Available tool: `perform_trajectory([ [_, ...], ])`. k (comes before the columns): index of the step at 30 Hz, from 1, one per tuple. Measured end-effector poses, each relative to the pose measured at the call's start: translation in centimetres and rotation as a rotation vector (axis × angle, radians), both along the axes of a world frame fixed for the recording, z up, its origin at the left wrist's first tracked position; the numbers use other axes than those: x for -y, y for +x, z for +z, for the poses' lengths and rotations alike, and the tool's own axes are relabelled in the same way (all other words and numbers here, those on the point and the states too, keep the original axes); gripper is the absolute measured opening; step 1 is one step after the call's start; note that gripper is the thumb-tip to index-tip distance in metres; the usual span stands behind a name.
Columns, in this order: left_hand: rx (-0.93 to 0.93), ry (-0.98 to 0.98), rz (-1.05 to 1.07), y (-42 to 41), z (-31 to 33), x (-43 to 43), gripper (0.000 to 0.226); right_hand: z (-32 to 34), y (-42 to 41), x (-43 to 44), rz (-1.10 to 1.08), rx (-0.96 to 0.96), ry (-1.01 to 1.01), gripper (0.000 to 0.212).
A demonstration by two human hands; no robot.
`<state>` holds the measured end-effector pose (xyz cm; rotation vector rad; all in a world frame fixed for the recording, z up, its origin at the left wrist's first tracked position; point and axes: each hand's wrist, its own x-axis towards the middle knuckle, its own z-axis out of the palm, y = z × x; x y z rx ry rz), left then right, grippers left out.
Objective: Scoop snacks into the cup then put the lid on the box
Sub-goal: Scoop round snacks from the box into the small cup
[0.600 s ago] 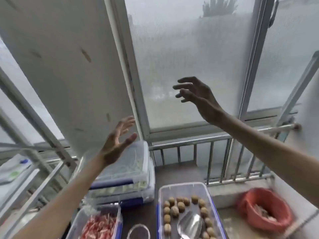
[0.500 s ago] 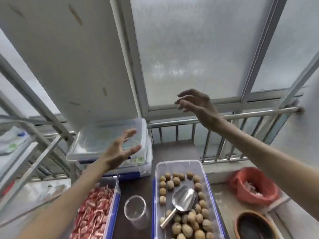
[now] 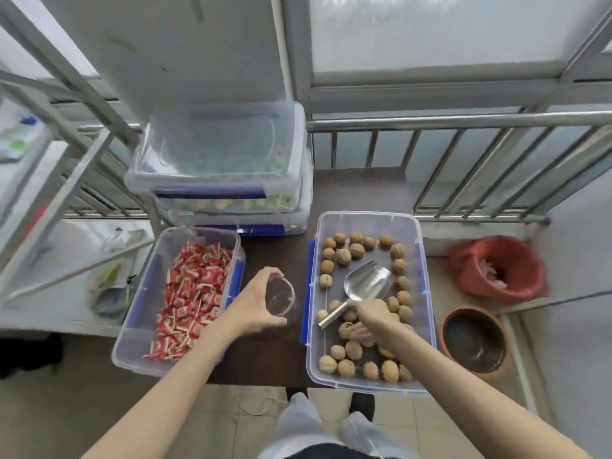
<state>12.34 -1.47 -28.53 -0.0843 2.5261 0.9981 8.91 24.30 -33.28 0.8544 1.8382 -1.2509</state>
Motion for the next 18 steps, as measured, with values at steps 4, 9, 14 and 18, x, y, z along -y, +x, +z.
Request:
perform_trajectory([
  [4,-0.083,0.027,0.091,0.6,-1.0,-0.7,0.077,-0.3,-0.6,3.1,-0.174,0.107,-0.064,0.041],
  [9,-0.105,0.036,0.130,0.8,-1.5,-0.9,0.077,-1.7,-0.4,5.9,-0.197,0.009,0.112,0.030],
  [14,-0.124,0.037,0.131,0.8,-1.4,-1.0,0.077,-0.9,0.0,5.4,-0.226,-0.052,0.110,0.014],
  [18,-0.161,0.045,0.121,1.0,-1.3,-1.0,0.078,0.8,0.2,2.3,-0.065,-0.123,0.133,0.008],
])
